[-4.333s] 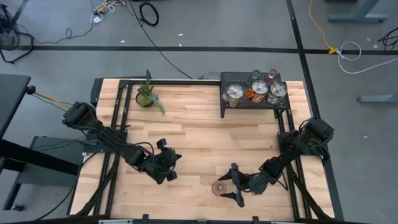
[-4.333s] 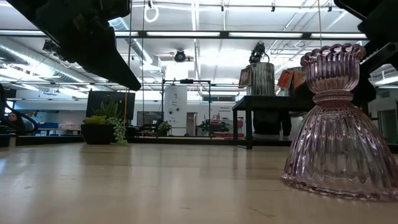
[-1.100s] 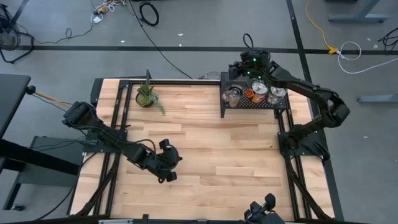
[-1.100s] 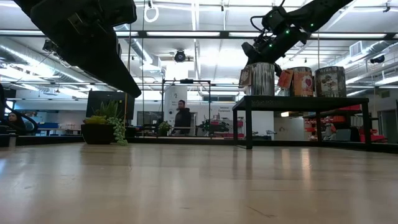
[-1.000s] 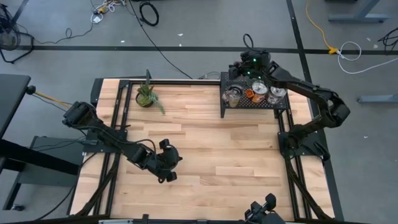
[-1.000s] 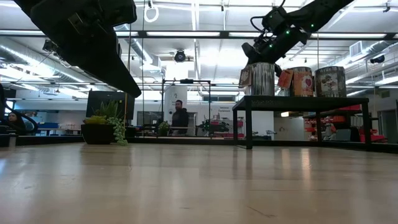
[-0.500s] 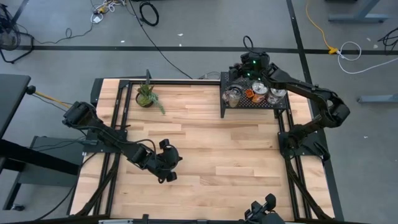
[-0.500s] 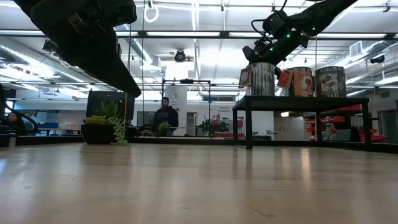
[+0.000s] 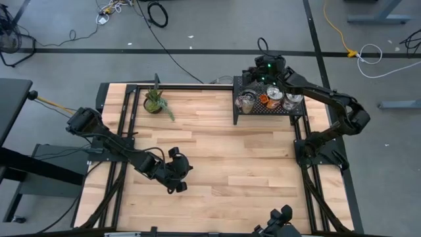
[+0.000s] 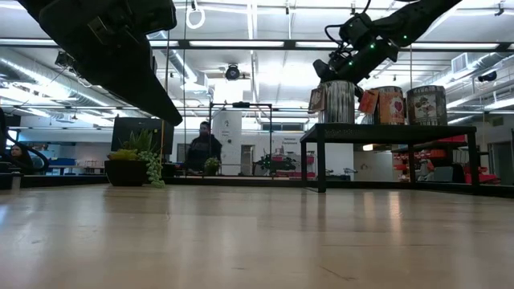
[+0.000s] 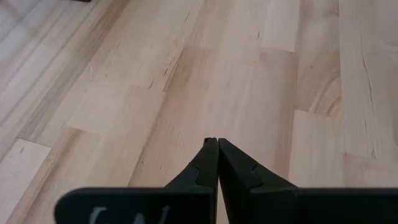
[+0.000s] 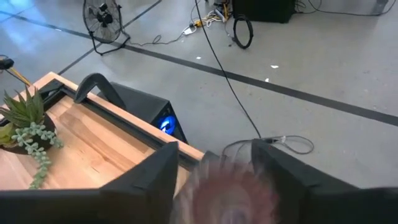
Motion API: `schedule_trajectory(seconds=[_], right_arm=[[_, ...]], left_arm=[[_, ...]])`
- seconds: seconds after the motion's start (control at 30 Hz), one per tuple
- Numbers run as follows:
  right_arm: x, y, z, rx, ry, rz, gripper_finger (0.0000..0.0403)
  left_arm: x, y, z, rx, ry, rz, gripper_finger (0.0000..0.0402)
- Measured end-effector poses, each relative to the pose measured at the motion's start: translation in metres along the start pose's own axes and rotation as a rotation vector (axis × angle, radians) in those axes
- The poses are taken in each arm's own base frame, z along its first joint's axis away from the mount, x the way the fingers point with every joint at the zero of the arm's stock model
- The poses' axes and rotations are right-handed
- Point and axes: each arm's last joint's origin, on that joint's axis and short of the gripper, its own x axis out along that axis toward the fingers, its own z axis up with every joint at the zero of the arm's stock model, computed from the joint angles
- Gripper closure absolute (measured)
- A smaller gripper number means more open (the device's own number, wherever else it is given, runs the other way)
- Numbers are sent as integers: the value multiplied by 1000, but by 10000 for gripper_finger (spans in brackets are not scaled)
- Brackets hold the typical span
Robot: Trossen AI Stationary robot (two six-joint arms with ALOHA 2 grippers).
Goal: Pick & Place candle stick holders
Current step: Put the pink glass candle holder on the shelf, then return to Home Position
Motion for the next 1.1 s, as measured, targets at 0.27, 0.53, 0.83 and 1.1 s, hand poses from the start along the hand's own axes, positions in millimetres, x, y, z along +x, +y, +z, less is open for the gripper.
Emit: schedule_trajectory(seconds=[0.27,0.53,0.83,1.1], right_arm=[[0,0,0,13,-3,3,180],[-5,-1,6,25,-46,-2,224],[-72,12,35,11,-227,181,260],[-154,71,9,-172,-58,865,281]], left_arm=[[0,0,0,0,0,0,388],[0,0,0,0,0,0,388],[0,1,0,11,-13,20,388],[-1,1,3,101,-64,73,388]])
